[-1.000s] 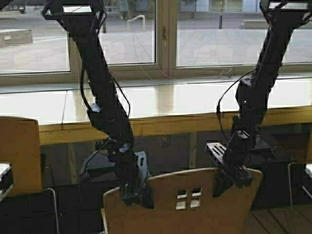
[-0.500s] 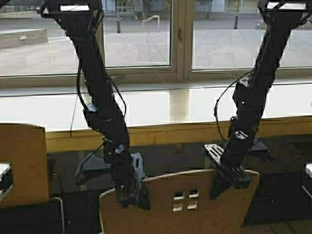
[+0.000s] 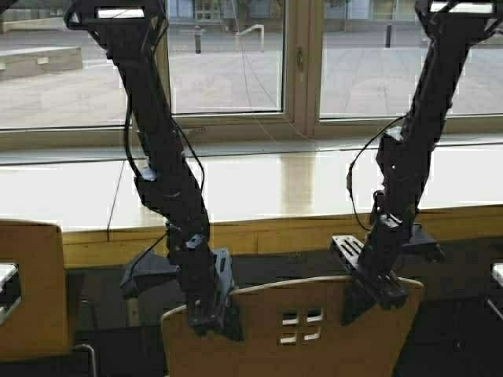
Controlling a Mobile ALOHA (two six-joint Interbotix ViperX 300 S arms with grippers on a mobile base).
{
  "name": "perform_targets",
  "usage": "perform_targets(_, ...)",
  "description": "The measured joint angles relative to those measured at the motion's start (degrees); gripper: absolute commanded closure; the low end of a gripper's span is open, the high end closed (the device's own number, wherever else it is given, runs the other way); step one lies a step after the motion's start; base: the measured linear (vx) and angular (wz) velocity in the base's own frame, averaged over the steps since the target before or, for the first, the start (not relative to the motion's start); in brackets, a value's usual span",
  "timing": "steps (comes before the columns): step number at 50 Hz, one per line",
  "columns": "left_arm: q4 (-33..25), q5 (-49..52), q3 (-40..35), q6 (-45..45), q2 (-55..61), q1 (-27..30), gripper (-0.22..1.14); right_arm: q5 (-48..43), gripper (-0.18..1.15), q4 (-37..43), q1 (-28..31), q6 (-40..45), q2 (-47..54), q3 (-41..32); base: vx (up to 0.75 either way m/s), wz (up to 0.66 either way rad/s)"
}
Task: Push the chairs under the table
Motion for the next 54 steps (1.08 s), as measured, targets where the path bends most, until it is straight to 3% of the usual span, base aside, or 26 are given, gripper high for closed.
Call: perform_targets(54,2.2,0.0,0.7,0.0,-0.2,0.8,0.89,-0.4,0.93,0.0,0.8,0.8,-0.2,0.4,0.24,0.02)
